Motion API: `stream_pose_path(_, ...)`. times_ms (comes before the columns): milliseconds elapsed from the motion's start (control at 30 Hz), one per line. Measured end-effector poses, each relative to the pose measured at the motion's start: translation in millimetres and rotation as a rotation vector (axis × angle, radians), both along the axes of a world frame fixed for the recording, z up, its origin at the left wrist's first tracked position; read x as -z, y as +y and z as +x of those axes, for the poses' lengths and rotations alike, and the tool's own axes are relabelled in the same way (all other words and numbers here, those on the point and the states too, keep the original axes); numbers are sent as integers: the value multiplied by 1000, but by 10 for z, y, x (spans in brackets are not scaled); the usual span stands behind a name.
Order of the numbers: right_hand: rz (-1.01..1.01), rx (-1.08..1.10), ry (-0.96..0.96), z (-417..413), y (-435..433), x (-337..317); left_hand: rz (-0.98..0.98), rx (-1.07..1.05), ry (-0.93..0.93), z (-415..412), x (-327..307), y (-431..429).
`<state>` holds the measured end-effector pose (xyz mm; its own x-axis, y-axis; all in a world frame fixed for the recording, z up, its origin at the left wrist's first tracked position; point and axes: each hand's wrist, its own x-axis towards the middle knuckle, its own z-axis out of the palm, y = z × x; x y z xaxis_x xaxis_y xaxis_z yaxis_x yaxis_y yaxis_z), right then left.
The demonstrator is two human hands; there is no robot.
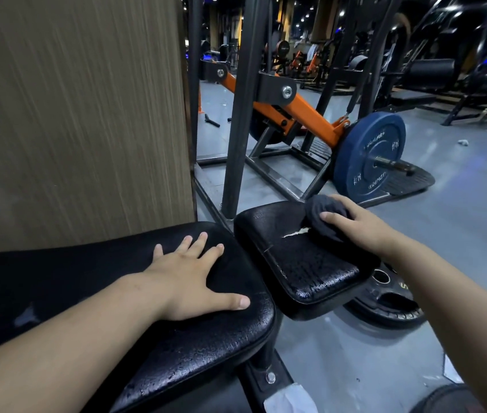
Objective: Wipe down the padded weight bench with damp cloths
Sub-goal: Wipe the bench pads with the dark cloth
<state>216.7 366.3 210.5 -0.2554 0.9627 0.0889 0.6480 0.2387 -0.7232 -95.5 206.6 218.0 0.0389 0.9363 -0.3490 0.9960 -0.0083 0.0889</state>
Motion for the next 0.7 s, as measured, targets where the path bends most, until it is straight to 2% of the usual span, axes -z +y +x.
stream_pose_path(133, 84, 54, 19, 75, -446, 64, 6, -7, -3, 4, 6, 1)
stream_pose_path(467, 454, 218, 157, -96, -1136, 391, 14, -19, -15, 33, -29, -27)
stream_pose_path(600, 567, 257, 111, -236, -1330, 565, 19, -24, -10, 29, -19, -15)
stream_pose_path(700, 616, 193, -8, -433, -1507, 594, 31, -25, -8, 21, -3, -14)
